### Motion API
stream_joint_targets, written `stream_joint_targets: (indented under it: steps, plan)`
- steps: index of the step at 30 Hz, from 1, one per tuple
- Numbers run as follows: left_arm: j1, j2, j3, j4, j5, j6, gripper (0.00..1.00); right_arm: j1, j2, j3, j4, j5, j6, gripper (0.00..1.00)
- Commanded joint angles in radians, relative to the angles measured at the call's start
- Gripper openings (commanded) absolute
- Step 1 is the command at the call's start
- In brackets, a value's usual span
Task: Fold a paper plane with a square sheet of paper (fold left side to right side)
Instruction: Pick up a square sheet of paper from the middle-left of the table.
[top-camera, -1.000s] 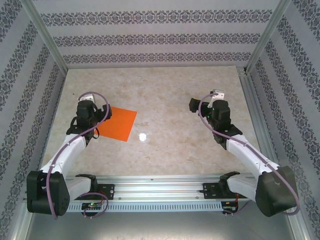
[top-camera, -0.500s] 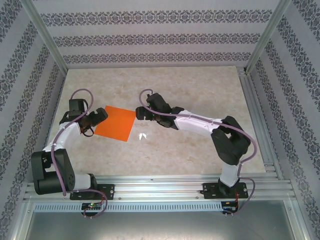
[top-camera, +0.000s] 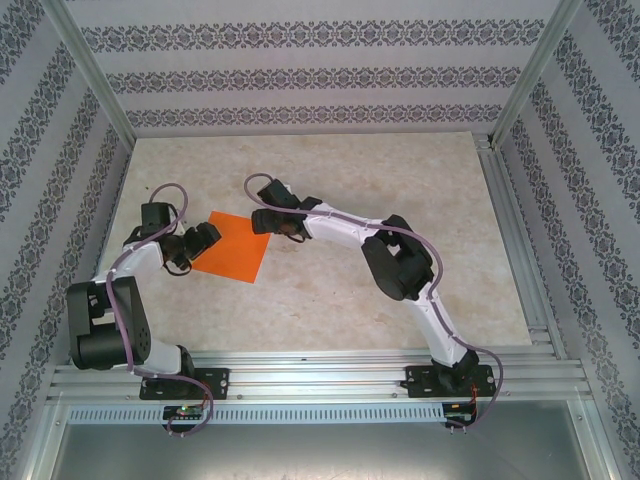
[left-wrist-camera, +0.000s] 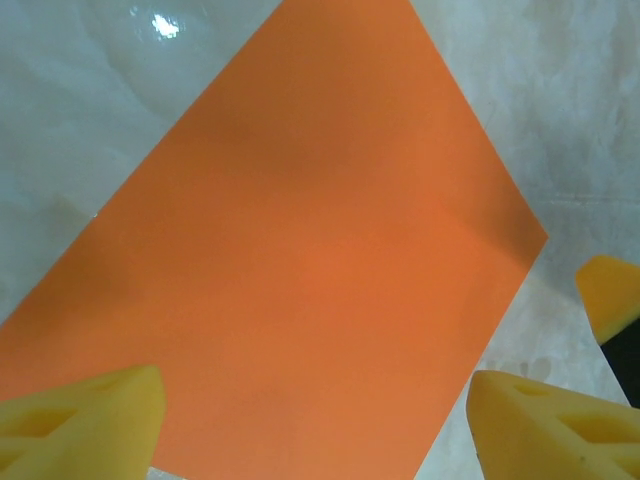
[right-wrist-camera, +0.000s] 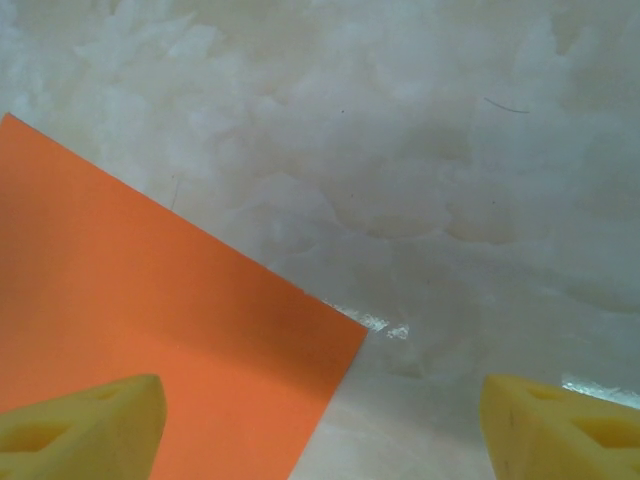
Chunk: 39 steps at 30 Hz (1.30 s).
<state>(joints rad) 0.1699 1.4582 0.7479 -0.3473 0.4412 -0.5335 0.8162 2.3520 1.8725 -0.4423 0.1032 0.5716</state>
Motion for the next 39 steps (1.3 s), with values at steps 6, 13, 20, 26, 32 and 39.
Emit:
stream_joint_targets:
  steps: [6, 13, 20, 26, 32, 39]
  plan:
    - [0.011, 0.038, -0.022, 0.063, 0.03, -0.008, 0.76, 0.009, 0.102, 0.151, -0.086, -0.011, 0.017, 0.81]
    - [0.011, 0.06, -0.03, 0.068, 0.028, 0.0, 0.76, 0.015, 0.136, 0.177, -0.085, -0.064, 0.049, 0.76]
    - [0.011, 0.071, -0.033, 0.068, 0.024, 0.006, 0.75, 0.033, 0.143, 0.177, -0.053, -0.137, 0.083, 0.68]
    - [0.011, 0.076, -0.034, 0.07, 0.022, 0.01, 0.75, 0.037, 0.142, 0.171, -0.025, -0.159, 0.09, 0.6]
    - [0.011, 0.084, -0.033, 0.066, 0.021, 0.017, 0.75, 0.034, 0.113, 0.126, 0.06, -0.167, 0.09, 0.55]
    - [0.01, 0.103, -0.037, 0.074, 0.02, 0.019, 0.75, 0.033, 0.108, 0.129, 0.069, -0.14, 0.068, 0.55]
